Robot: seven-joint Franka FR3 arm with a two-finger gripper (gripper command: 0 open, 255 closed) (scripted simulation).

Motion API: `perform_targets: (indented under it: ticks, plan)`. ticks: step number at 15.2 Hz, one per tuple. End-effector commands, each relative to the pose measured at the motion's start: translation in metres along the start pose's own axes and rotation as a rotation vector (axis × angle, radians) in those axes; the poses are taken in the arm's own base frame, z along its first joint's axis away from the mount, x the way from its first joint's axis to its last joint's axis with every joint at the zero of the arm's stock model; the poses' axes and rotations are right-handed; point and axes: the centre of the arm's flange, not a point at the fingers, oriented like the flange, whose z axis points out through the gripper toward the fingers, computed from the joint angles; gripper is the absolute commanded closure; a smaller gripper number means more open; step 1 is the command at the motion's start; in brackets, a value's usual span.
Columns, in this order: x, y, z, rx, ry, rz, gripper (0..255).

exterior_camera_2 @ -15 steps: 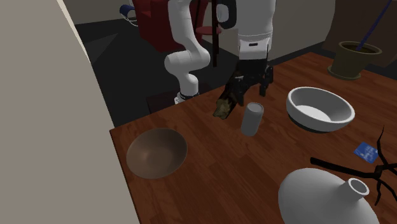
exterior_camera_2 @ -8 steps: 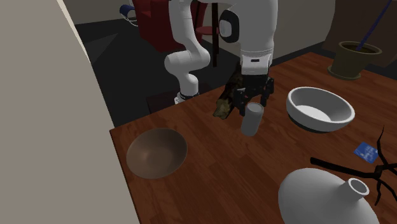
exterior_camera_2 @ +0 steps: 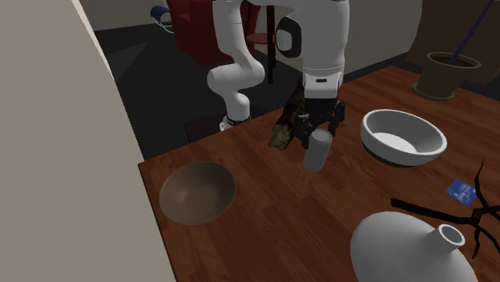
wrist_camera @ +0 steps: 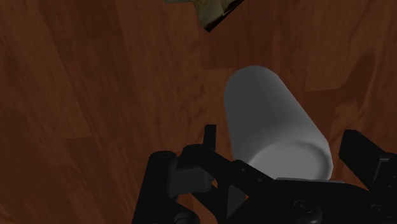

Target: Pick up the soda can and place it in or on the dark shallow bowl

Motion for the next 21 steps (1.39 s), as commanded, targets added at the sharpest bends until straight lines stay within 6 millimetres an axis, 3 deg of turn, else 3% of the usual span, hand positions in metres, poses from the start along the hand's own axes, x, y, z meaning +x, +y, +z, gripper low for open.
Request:
perform_targets:
  ticks: [1, 10, 21]
  plan:
    - [0.000, 0.000, 0.000, 0.000, 0.000, 0.000, 255]
    - [0.000, 0.000, 0.000, 0.000, 0.000, 0.000, 255]
    - [0.010, -0.004, -0.057, 0.000, 0.000, 0.000, 255]
